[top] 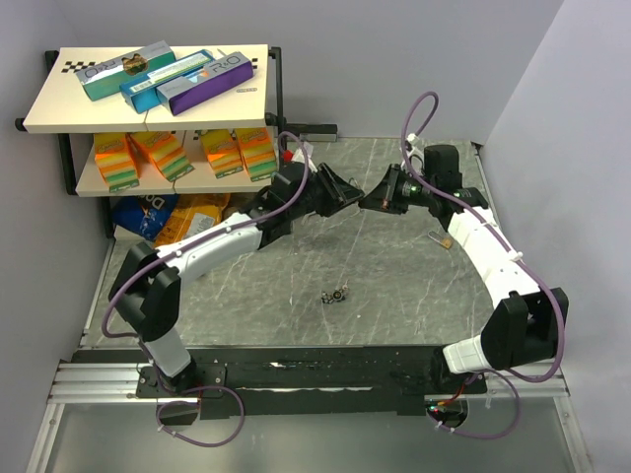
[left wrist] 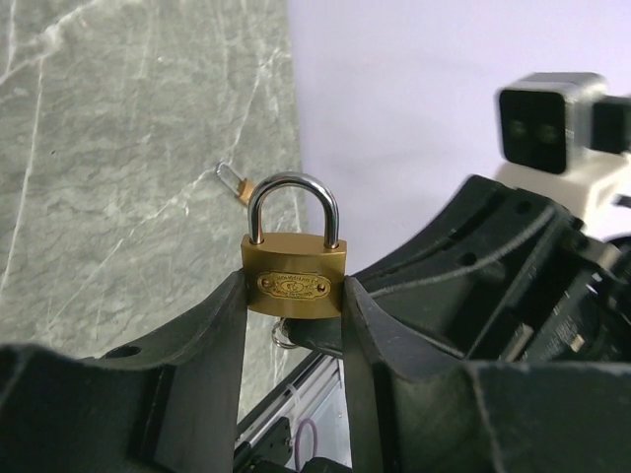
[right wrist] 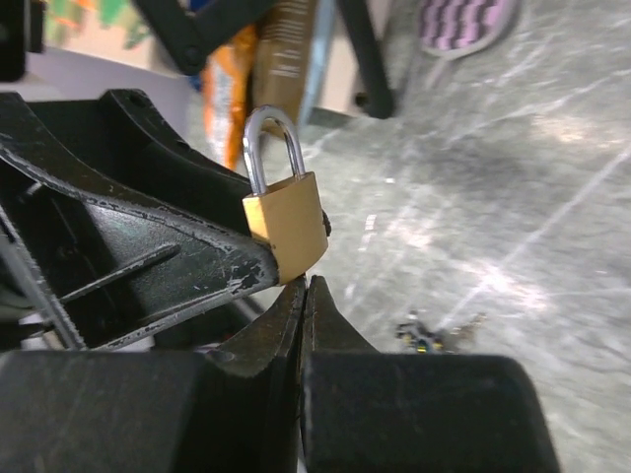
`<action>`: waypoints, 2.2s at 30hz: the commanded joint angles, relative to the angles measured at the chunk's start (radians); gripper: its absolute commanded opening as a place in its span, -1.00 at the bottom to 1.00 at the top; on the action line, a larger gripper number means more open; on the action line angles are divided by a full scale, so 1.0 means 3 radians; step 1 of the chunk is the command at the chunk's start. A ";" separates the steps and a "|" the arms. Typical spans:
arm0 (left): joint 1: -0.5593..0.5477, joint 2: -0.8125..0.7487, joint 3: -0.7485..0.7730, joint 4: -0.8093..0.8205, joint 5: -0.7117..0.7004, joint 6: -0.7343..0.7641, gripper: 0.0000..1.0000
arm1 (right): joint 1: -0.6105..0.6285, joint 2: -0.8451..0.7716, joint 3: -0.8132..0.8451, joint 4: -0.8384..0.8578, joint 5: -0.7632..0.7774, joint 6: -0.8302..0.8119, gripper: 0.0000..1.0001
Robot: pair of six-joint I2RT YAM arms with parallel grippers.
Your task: Unlock with the key
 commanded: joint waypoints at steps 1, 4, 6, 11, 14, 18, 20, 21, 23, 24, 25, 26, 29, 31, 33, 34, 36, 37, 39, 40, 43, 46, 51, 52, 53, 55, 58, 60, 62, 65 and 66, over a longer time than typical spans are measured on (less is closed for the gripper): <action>-0.0189 -0.0357 -0.0140 0.0302 0.0669 0.0070 -0.98 | -0.0157 -0.0039 0.0024 0.0995 0.0022 0.0361 -1.00; -0.0204 -0.0428 -0.0197 0.0415 0.0669 0.0106 -0.98 | -0.0157 -0.0033 0.0039 0.1010 -0.0018 0.0437 -1.00; -0.0220 -0.0464 -0.0212 0.0451 0.0669 0.0147 -0.98 | -0.0172 -0.0018 0.0034 0.1051 -0.0069 0.0484 -1.00; -0.0250 -0.0485 -0.0177 0.0487 0.0674 0.0234 -0.98 | -0.0203 -0.0008 -0.0017 0.1128 -0.0121 0.0591 -1.00; -0.0261 -0.0480 -0.0146 0.0497 0.0679 0.0270 -0.98 | -0.0224 -0.0003 -0.0038 0.1184 -0.0172 0.0642 -1.00; -0.0266 -0.0464 -0.0115 0.0451 0.0674 0.0265 -0.98 | -0.0224 -0.0018 0.0024 0.1113 -0.0182 0.0464 -1.00; -0.0256 -0.0439 -0.0049 0.0314 0.0613 0.0300 -0.98 | -0.0224 -0.0069 0.0034 0.1031 -0.0213 0.0357 -1.00; -0.0235 -0.0428 -0.0013 0.0242 0.0582 0.0321 -0.98 | -0.0229 -0.0090 0.0024 0.1001 -0.0233 0.0245 -0.97; -0.0200 -0.0382 0.0130 -0.0074 0.0480 0.0387 -0.98 | -0.0229 -0.0166 -0.0007 0.0873 -0.0325 0.0116 -0.75; -0.0134 -0.0367 0.0161 -0.0152 0.0464 0.0398 -0.98 | -0.0224 -0.0197 -0.0042 0.0802 -0.0361 -0.0021 -0.47; -0.0097 -0.0352 0.0176 -0.0188 0.0469 0.0388 -0.98 | -0.0224 -0.0273 -0.0073 0.0695 -0.0417 -0.0083 -0.36; -0.0052 -0.0352 0.0166 -0.0203 0.0474 0.0382 -0.98 | -0.0224 -0.0309 -0.0149 0.0638 -0.0448 -0.0144 -0.24; 0.0127 -0.0357 0.0074 -0.0112 0.0530 0.0403 -0.98 | -0.0229 -0.0503 -0.0298 0.0449 -0.0591 -0.0374 0.17; 0.0189 -0.0326 0.0008 -0.0030 0.0647 0.0484 -0.98 | -0.0234 -0.0651 -0.0370 0.0402 -0.0683 -0.0406 0.25; 0.0261 -0.0306 -0.0033 0.0041 0.0898 0.0581 -0.98 | -0.0280 -0.0749 -0.0426 0.0387 -0.0765 -0.0442 0.37; 0.0281 -0.0306 -0.0059 0.0037 0.1000 0.0718 -0.98 | -0.0305 -0.0805 -0.0411 0.0382 -0.0816 -0.0457 0.38; 0.0322 -0.0341 -0.0094 0.0062 0.1291 0.0878 -0.98 | -0.0402 -0.0806 -0.0284 0.0331 -0.1025 -0.0518 0.41; 0.0342 -0.0362 -0.0140 0.0052 0.1404 0.1056 -0.98 | -0.0423 -0.0775 -0.0217 0.0320 -0.1097 -0.0539 0.42; 0.0373 -0.0428 -0.0202 0.0067 0.1823 0.1327 -0.98 | -0.0433 -0.0729 -0.0003 0.0285 -0.1286 -0.0605 0.43; 0.0378 -0.0454 -0.0222 0.0073 0.1981 0.1399 -0.98 | -0.0438 -0.0683 0.0059 0.0295 -0.1352 -0.0615 0.43; 0.0389 -0.0546 -0.0299 0.0144 0.2646 0.1522 -0.98 | -0.0423 -0.0632 0.0152 0.0626 -0.1654 -0.0427 0.43; 0.0389 -0.0623 -0.0381 0.0342 0.3045 0.1426 -0.98 | -0.0337 -0.0611 0.0095 0.1066 -0.1910 -0.0151 0.44; 0.0389 -0.0699 -0.0483 0.0737 0.3368 0.1079 -0.98 | -0.0081 -0.0520 0.0060 0.1195 -0.2053 -0.0084 0.45; 0.0389 -0.0704 -0.0483 0.0773 0.3394 0.1058 -0.98 | -0.0045 -0.0509 0.0054 0.1225 -0.2104 -0.0074 0.45; 0.0389 -0.0710 -0.0488 0.0803 0.3414 0.1042 -0.98 | 0.0011 -0.0509 0.0034 0.1240 -0.2130 -0.0043 0.45; 0.0389 -0.0725 -0.0478 0.0834 0.3450 0.0981 -0.98 | 0.0062 -0.0504 -0.0002 0.1246 -0.2156 -0.0028 0.44; 0.0389 -0.0735 -0.0493 0.0845 0.3460 0.0986 -0.98 | 0.0109 -0.0519 -0.0053 0.1180 -0.2187 -0.0078 0.43; 0.0389 -0.0745 -0.0499 0.0880 0.3471 0.0960 -0.98 | 0.0129 -0.0509 -0.0058 0.1098 -0.2212 -0.0109 0.42; 0.0394 -0.0755 -0.0509 0.0916 0.3461 0.0940 -0.98 | 0.0144 -0.0504 -0.0058 0.1057 -0.2248 -0.0130 0.40; 0.0404 -0.0766 -0.0534 0.0921 0.3389 0.0945 -0.98 | 0.0165 -0.0489 -0.0048 0.0990 -0.2284 -0.0155 0.29; 0.0404 -0.0771 -0.0550 0.0947 0.3369 0.0930 -0.98 | 0.0165 -0.0478 -0.0048 0.0980 -0.2314 -0.0150 0.24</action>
